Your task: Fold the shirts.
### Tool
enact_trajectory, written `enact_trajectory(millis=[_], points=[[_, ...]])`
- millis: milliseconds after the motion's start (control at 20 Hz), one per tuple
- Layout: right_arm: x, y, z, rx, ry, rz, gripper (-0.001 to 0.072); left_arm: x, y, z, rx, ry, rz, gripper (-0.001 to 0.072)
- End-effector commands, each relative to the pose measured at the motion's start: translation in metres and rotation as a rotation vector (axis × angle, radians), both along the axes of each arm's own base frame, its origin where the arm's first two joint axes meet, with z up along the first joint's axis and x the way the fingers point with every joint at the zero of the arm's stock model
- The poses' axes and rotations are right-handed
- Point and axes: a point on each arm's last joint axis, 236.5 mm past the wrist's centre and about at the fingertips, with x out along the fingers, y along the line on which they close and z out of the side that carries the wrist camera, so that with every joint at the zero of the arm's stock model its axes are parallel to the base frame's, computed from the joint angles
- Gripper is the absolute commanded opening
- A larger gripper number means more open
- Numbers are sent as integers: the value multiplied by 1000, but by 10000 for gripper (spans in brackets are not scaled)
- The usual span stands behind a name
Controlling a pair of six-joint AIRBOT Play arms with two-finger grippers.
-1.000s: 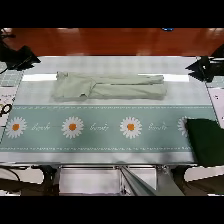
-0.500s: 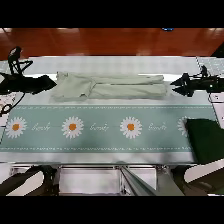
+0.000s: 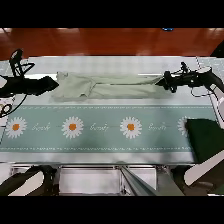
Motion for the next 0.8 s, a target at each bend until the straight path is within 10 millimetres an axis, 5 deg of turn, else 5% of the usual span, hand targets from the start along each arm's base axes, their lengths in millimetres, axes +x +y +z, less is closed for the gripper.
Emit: enact_trajectory(millis=[0,50,150,450,600,750], points=[[5,18,30,14,-50,74,22,2,-3,2,-18,-8,6,166],[0,14,42,1,-61,91,22,4,-9,6,-43,-19,2,22],[-21,-2,72,-113,-85,165,22,12,-45,18,-21,-131,-162,16],[-93,-28,185,-396,-194,217,22,40,-226,10,-94,-119,-506,15],[-134,-20,225,-432,-276,182,22,36,-314,-8,-138,-37,-661,15],[-176,-13,261,-462,-357,127,22,7,-379,-35,-174,101,-778,15]])
